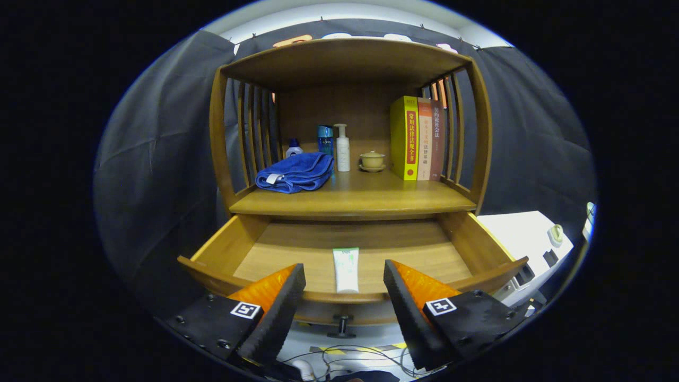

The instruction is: Pull open the drawer, take out the items inside it, and place them on the countertop above the cabinet.

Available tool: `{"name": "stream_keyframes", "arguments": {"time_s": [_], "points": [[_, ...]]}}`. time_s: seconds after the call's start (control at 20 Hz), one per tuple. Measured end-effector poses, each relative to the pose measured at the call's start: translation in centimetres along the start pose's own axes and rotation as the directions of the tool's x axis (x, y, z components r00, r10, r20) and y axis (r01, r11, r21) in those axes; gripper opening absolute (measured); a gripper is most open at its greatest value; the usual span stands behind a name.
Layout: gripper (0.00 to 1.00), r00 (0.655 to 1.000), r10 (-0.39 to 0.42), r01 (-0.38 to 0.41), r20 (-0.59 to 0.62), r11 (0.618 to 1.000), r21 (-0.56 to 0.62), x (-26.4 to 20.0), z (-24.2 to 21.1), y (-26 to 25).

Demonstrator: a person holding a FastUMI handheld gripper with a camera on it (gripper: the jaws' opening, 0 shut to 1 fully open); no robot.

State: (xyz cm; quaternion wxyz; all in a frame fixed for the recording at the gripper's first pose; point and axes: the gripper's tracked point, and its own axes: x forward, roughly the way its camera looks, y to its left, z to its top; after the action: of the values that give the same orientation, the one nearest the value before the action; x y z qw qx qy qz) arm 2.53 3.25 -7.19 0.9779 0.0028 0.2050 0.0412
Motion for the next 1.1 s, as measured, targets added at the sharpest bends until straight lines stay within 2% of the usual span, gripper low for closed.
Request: {"name": "stream_keyframes", "arguments": {"time_s": [0.25,0.45,0.55,0.75,1.1], "points": [[0.98,0.993,0.015,-0.017,-0.119,1.0,-0.018,4.3,1.0,-0.5],[0.98,0.965,0.033,-0.039,-0.261,0.999,-0.017,8.3,0.1,-0.3],[0.98,0.95,0.019,-0.025,-0.311,1.0,-0.013,10.0,-0.3,-0.6],[0.98,0.912,-0.003,-0.012,-0.411,0.999,-0.034,12.5,-1.3,-0.9],[0.98,0.808,-0.005,-0.006,-0.59,1.0,-0.017,14.9,-5.2,-0.6]]}}
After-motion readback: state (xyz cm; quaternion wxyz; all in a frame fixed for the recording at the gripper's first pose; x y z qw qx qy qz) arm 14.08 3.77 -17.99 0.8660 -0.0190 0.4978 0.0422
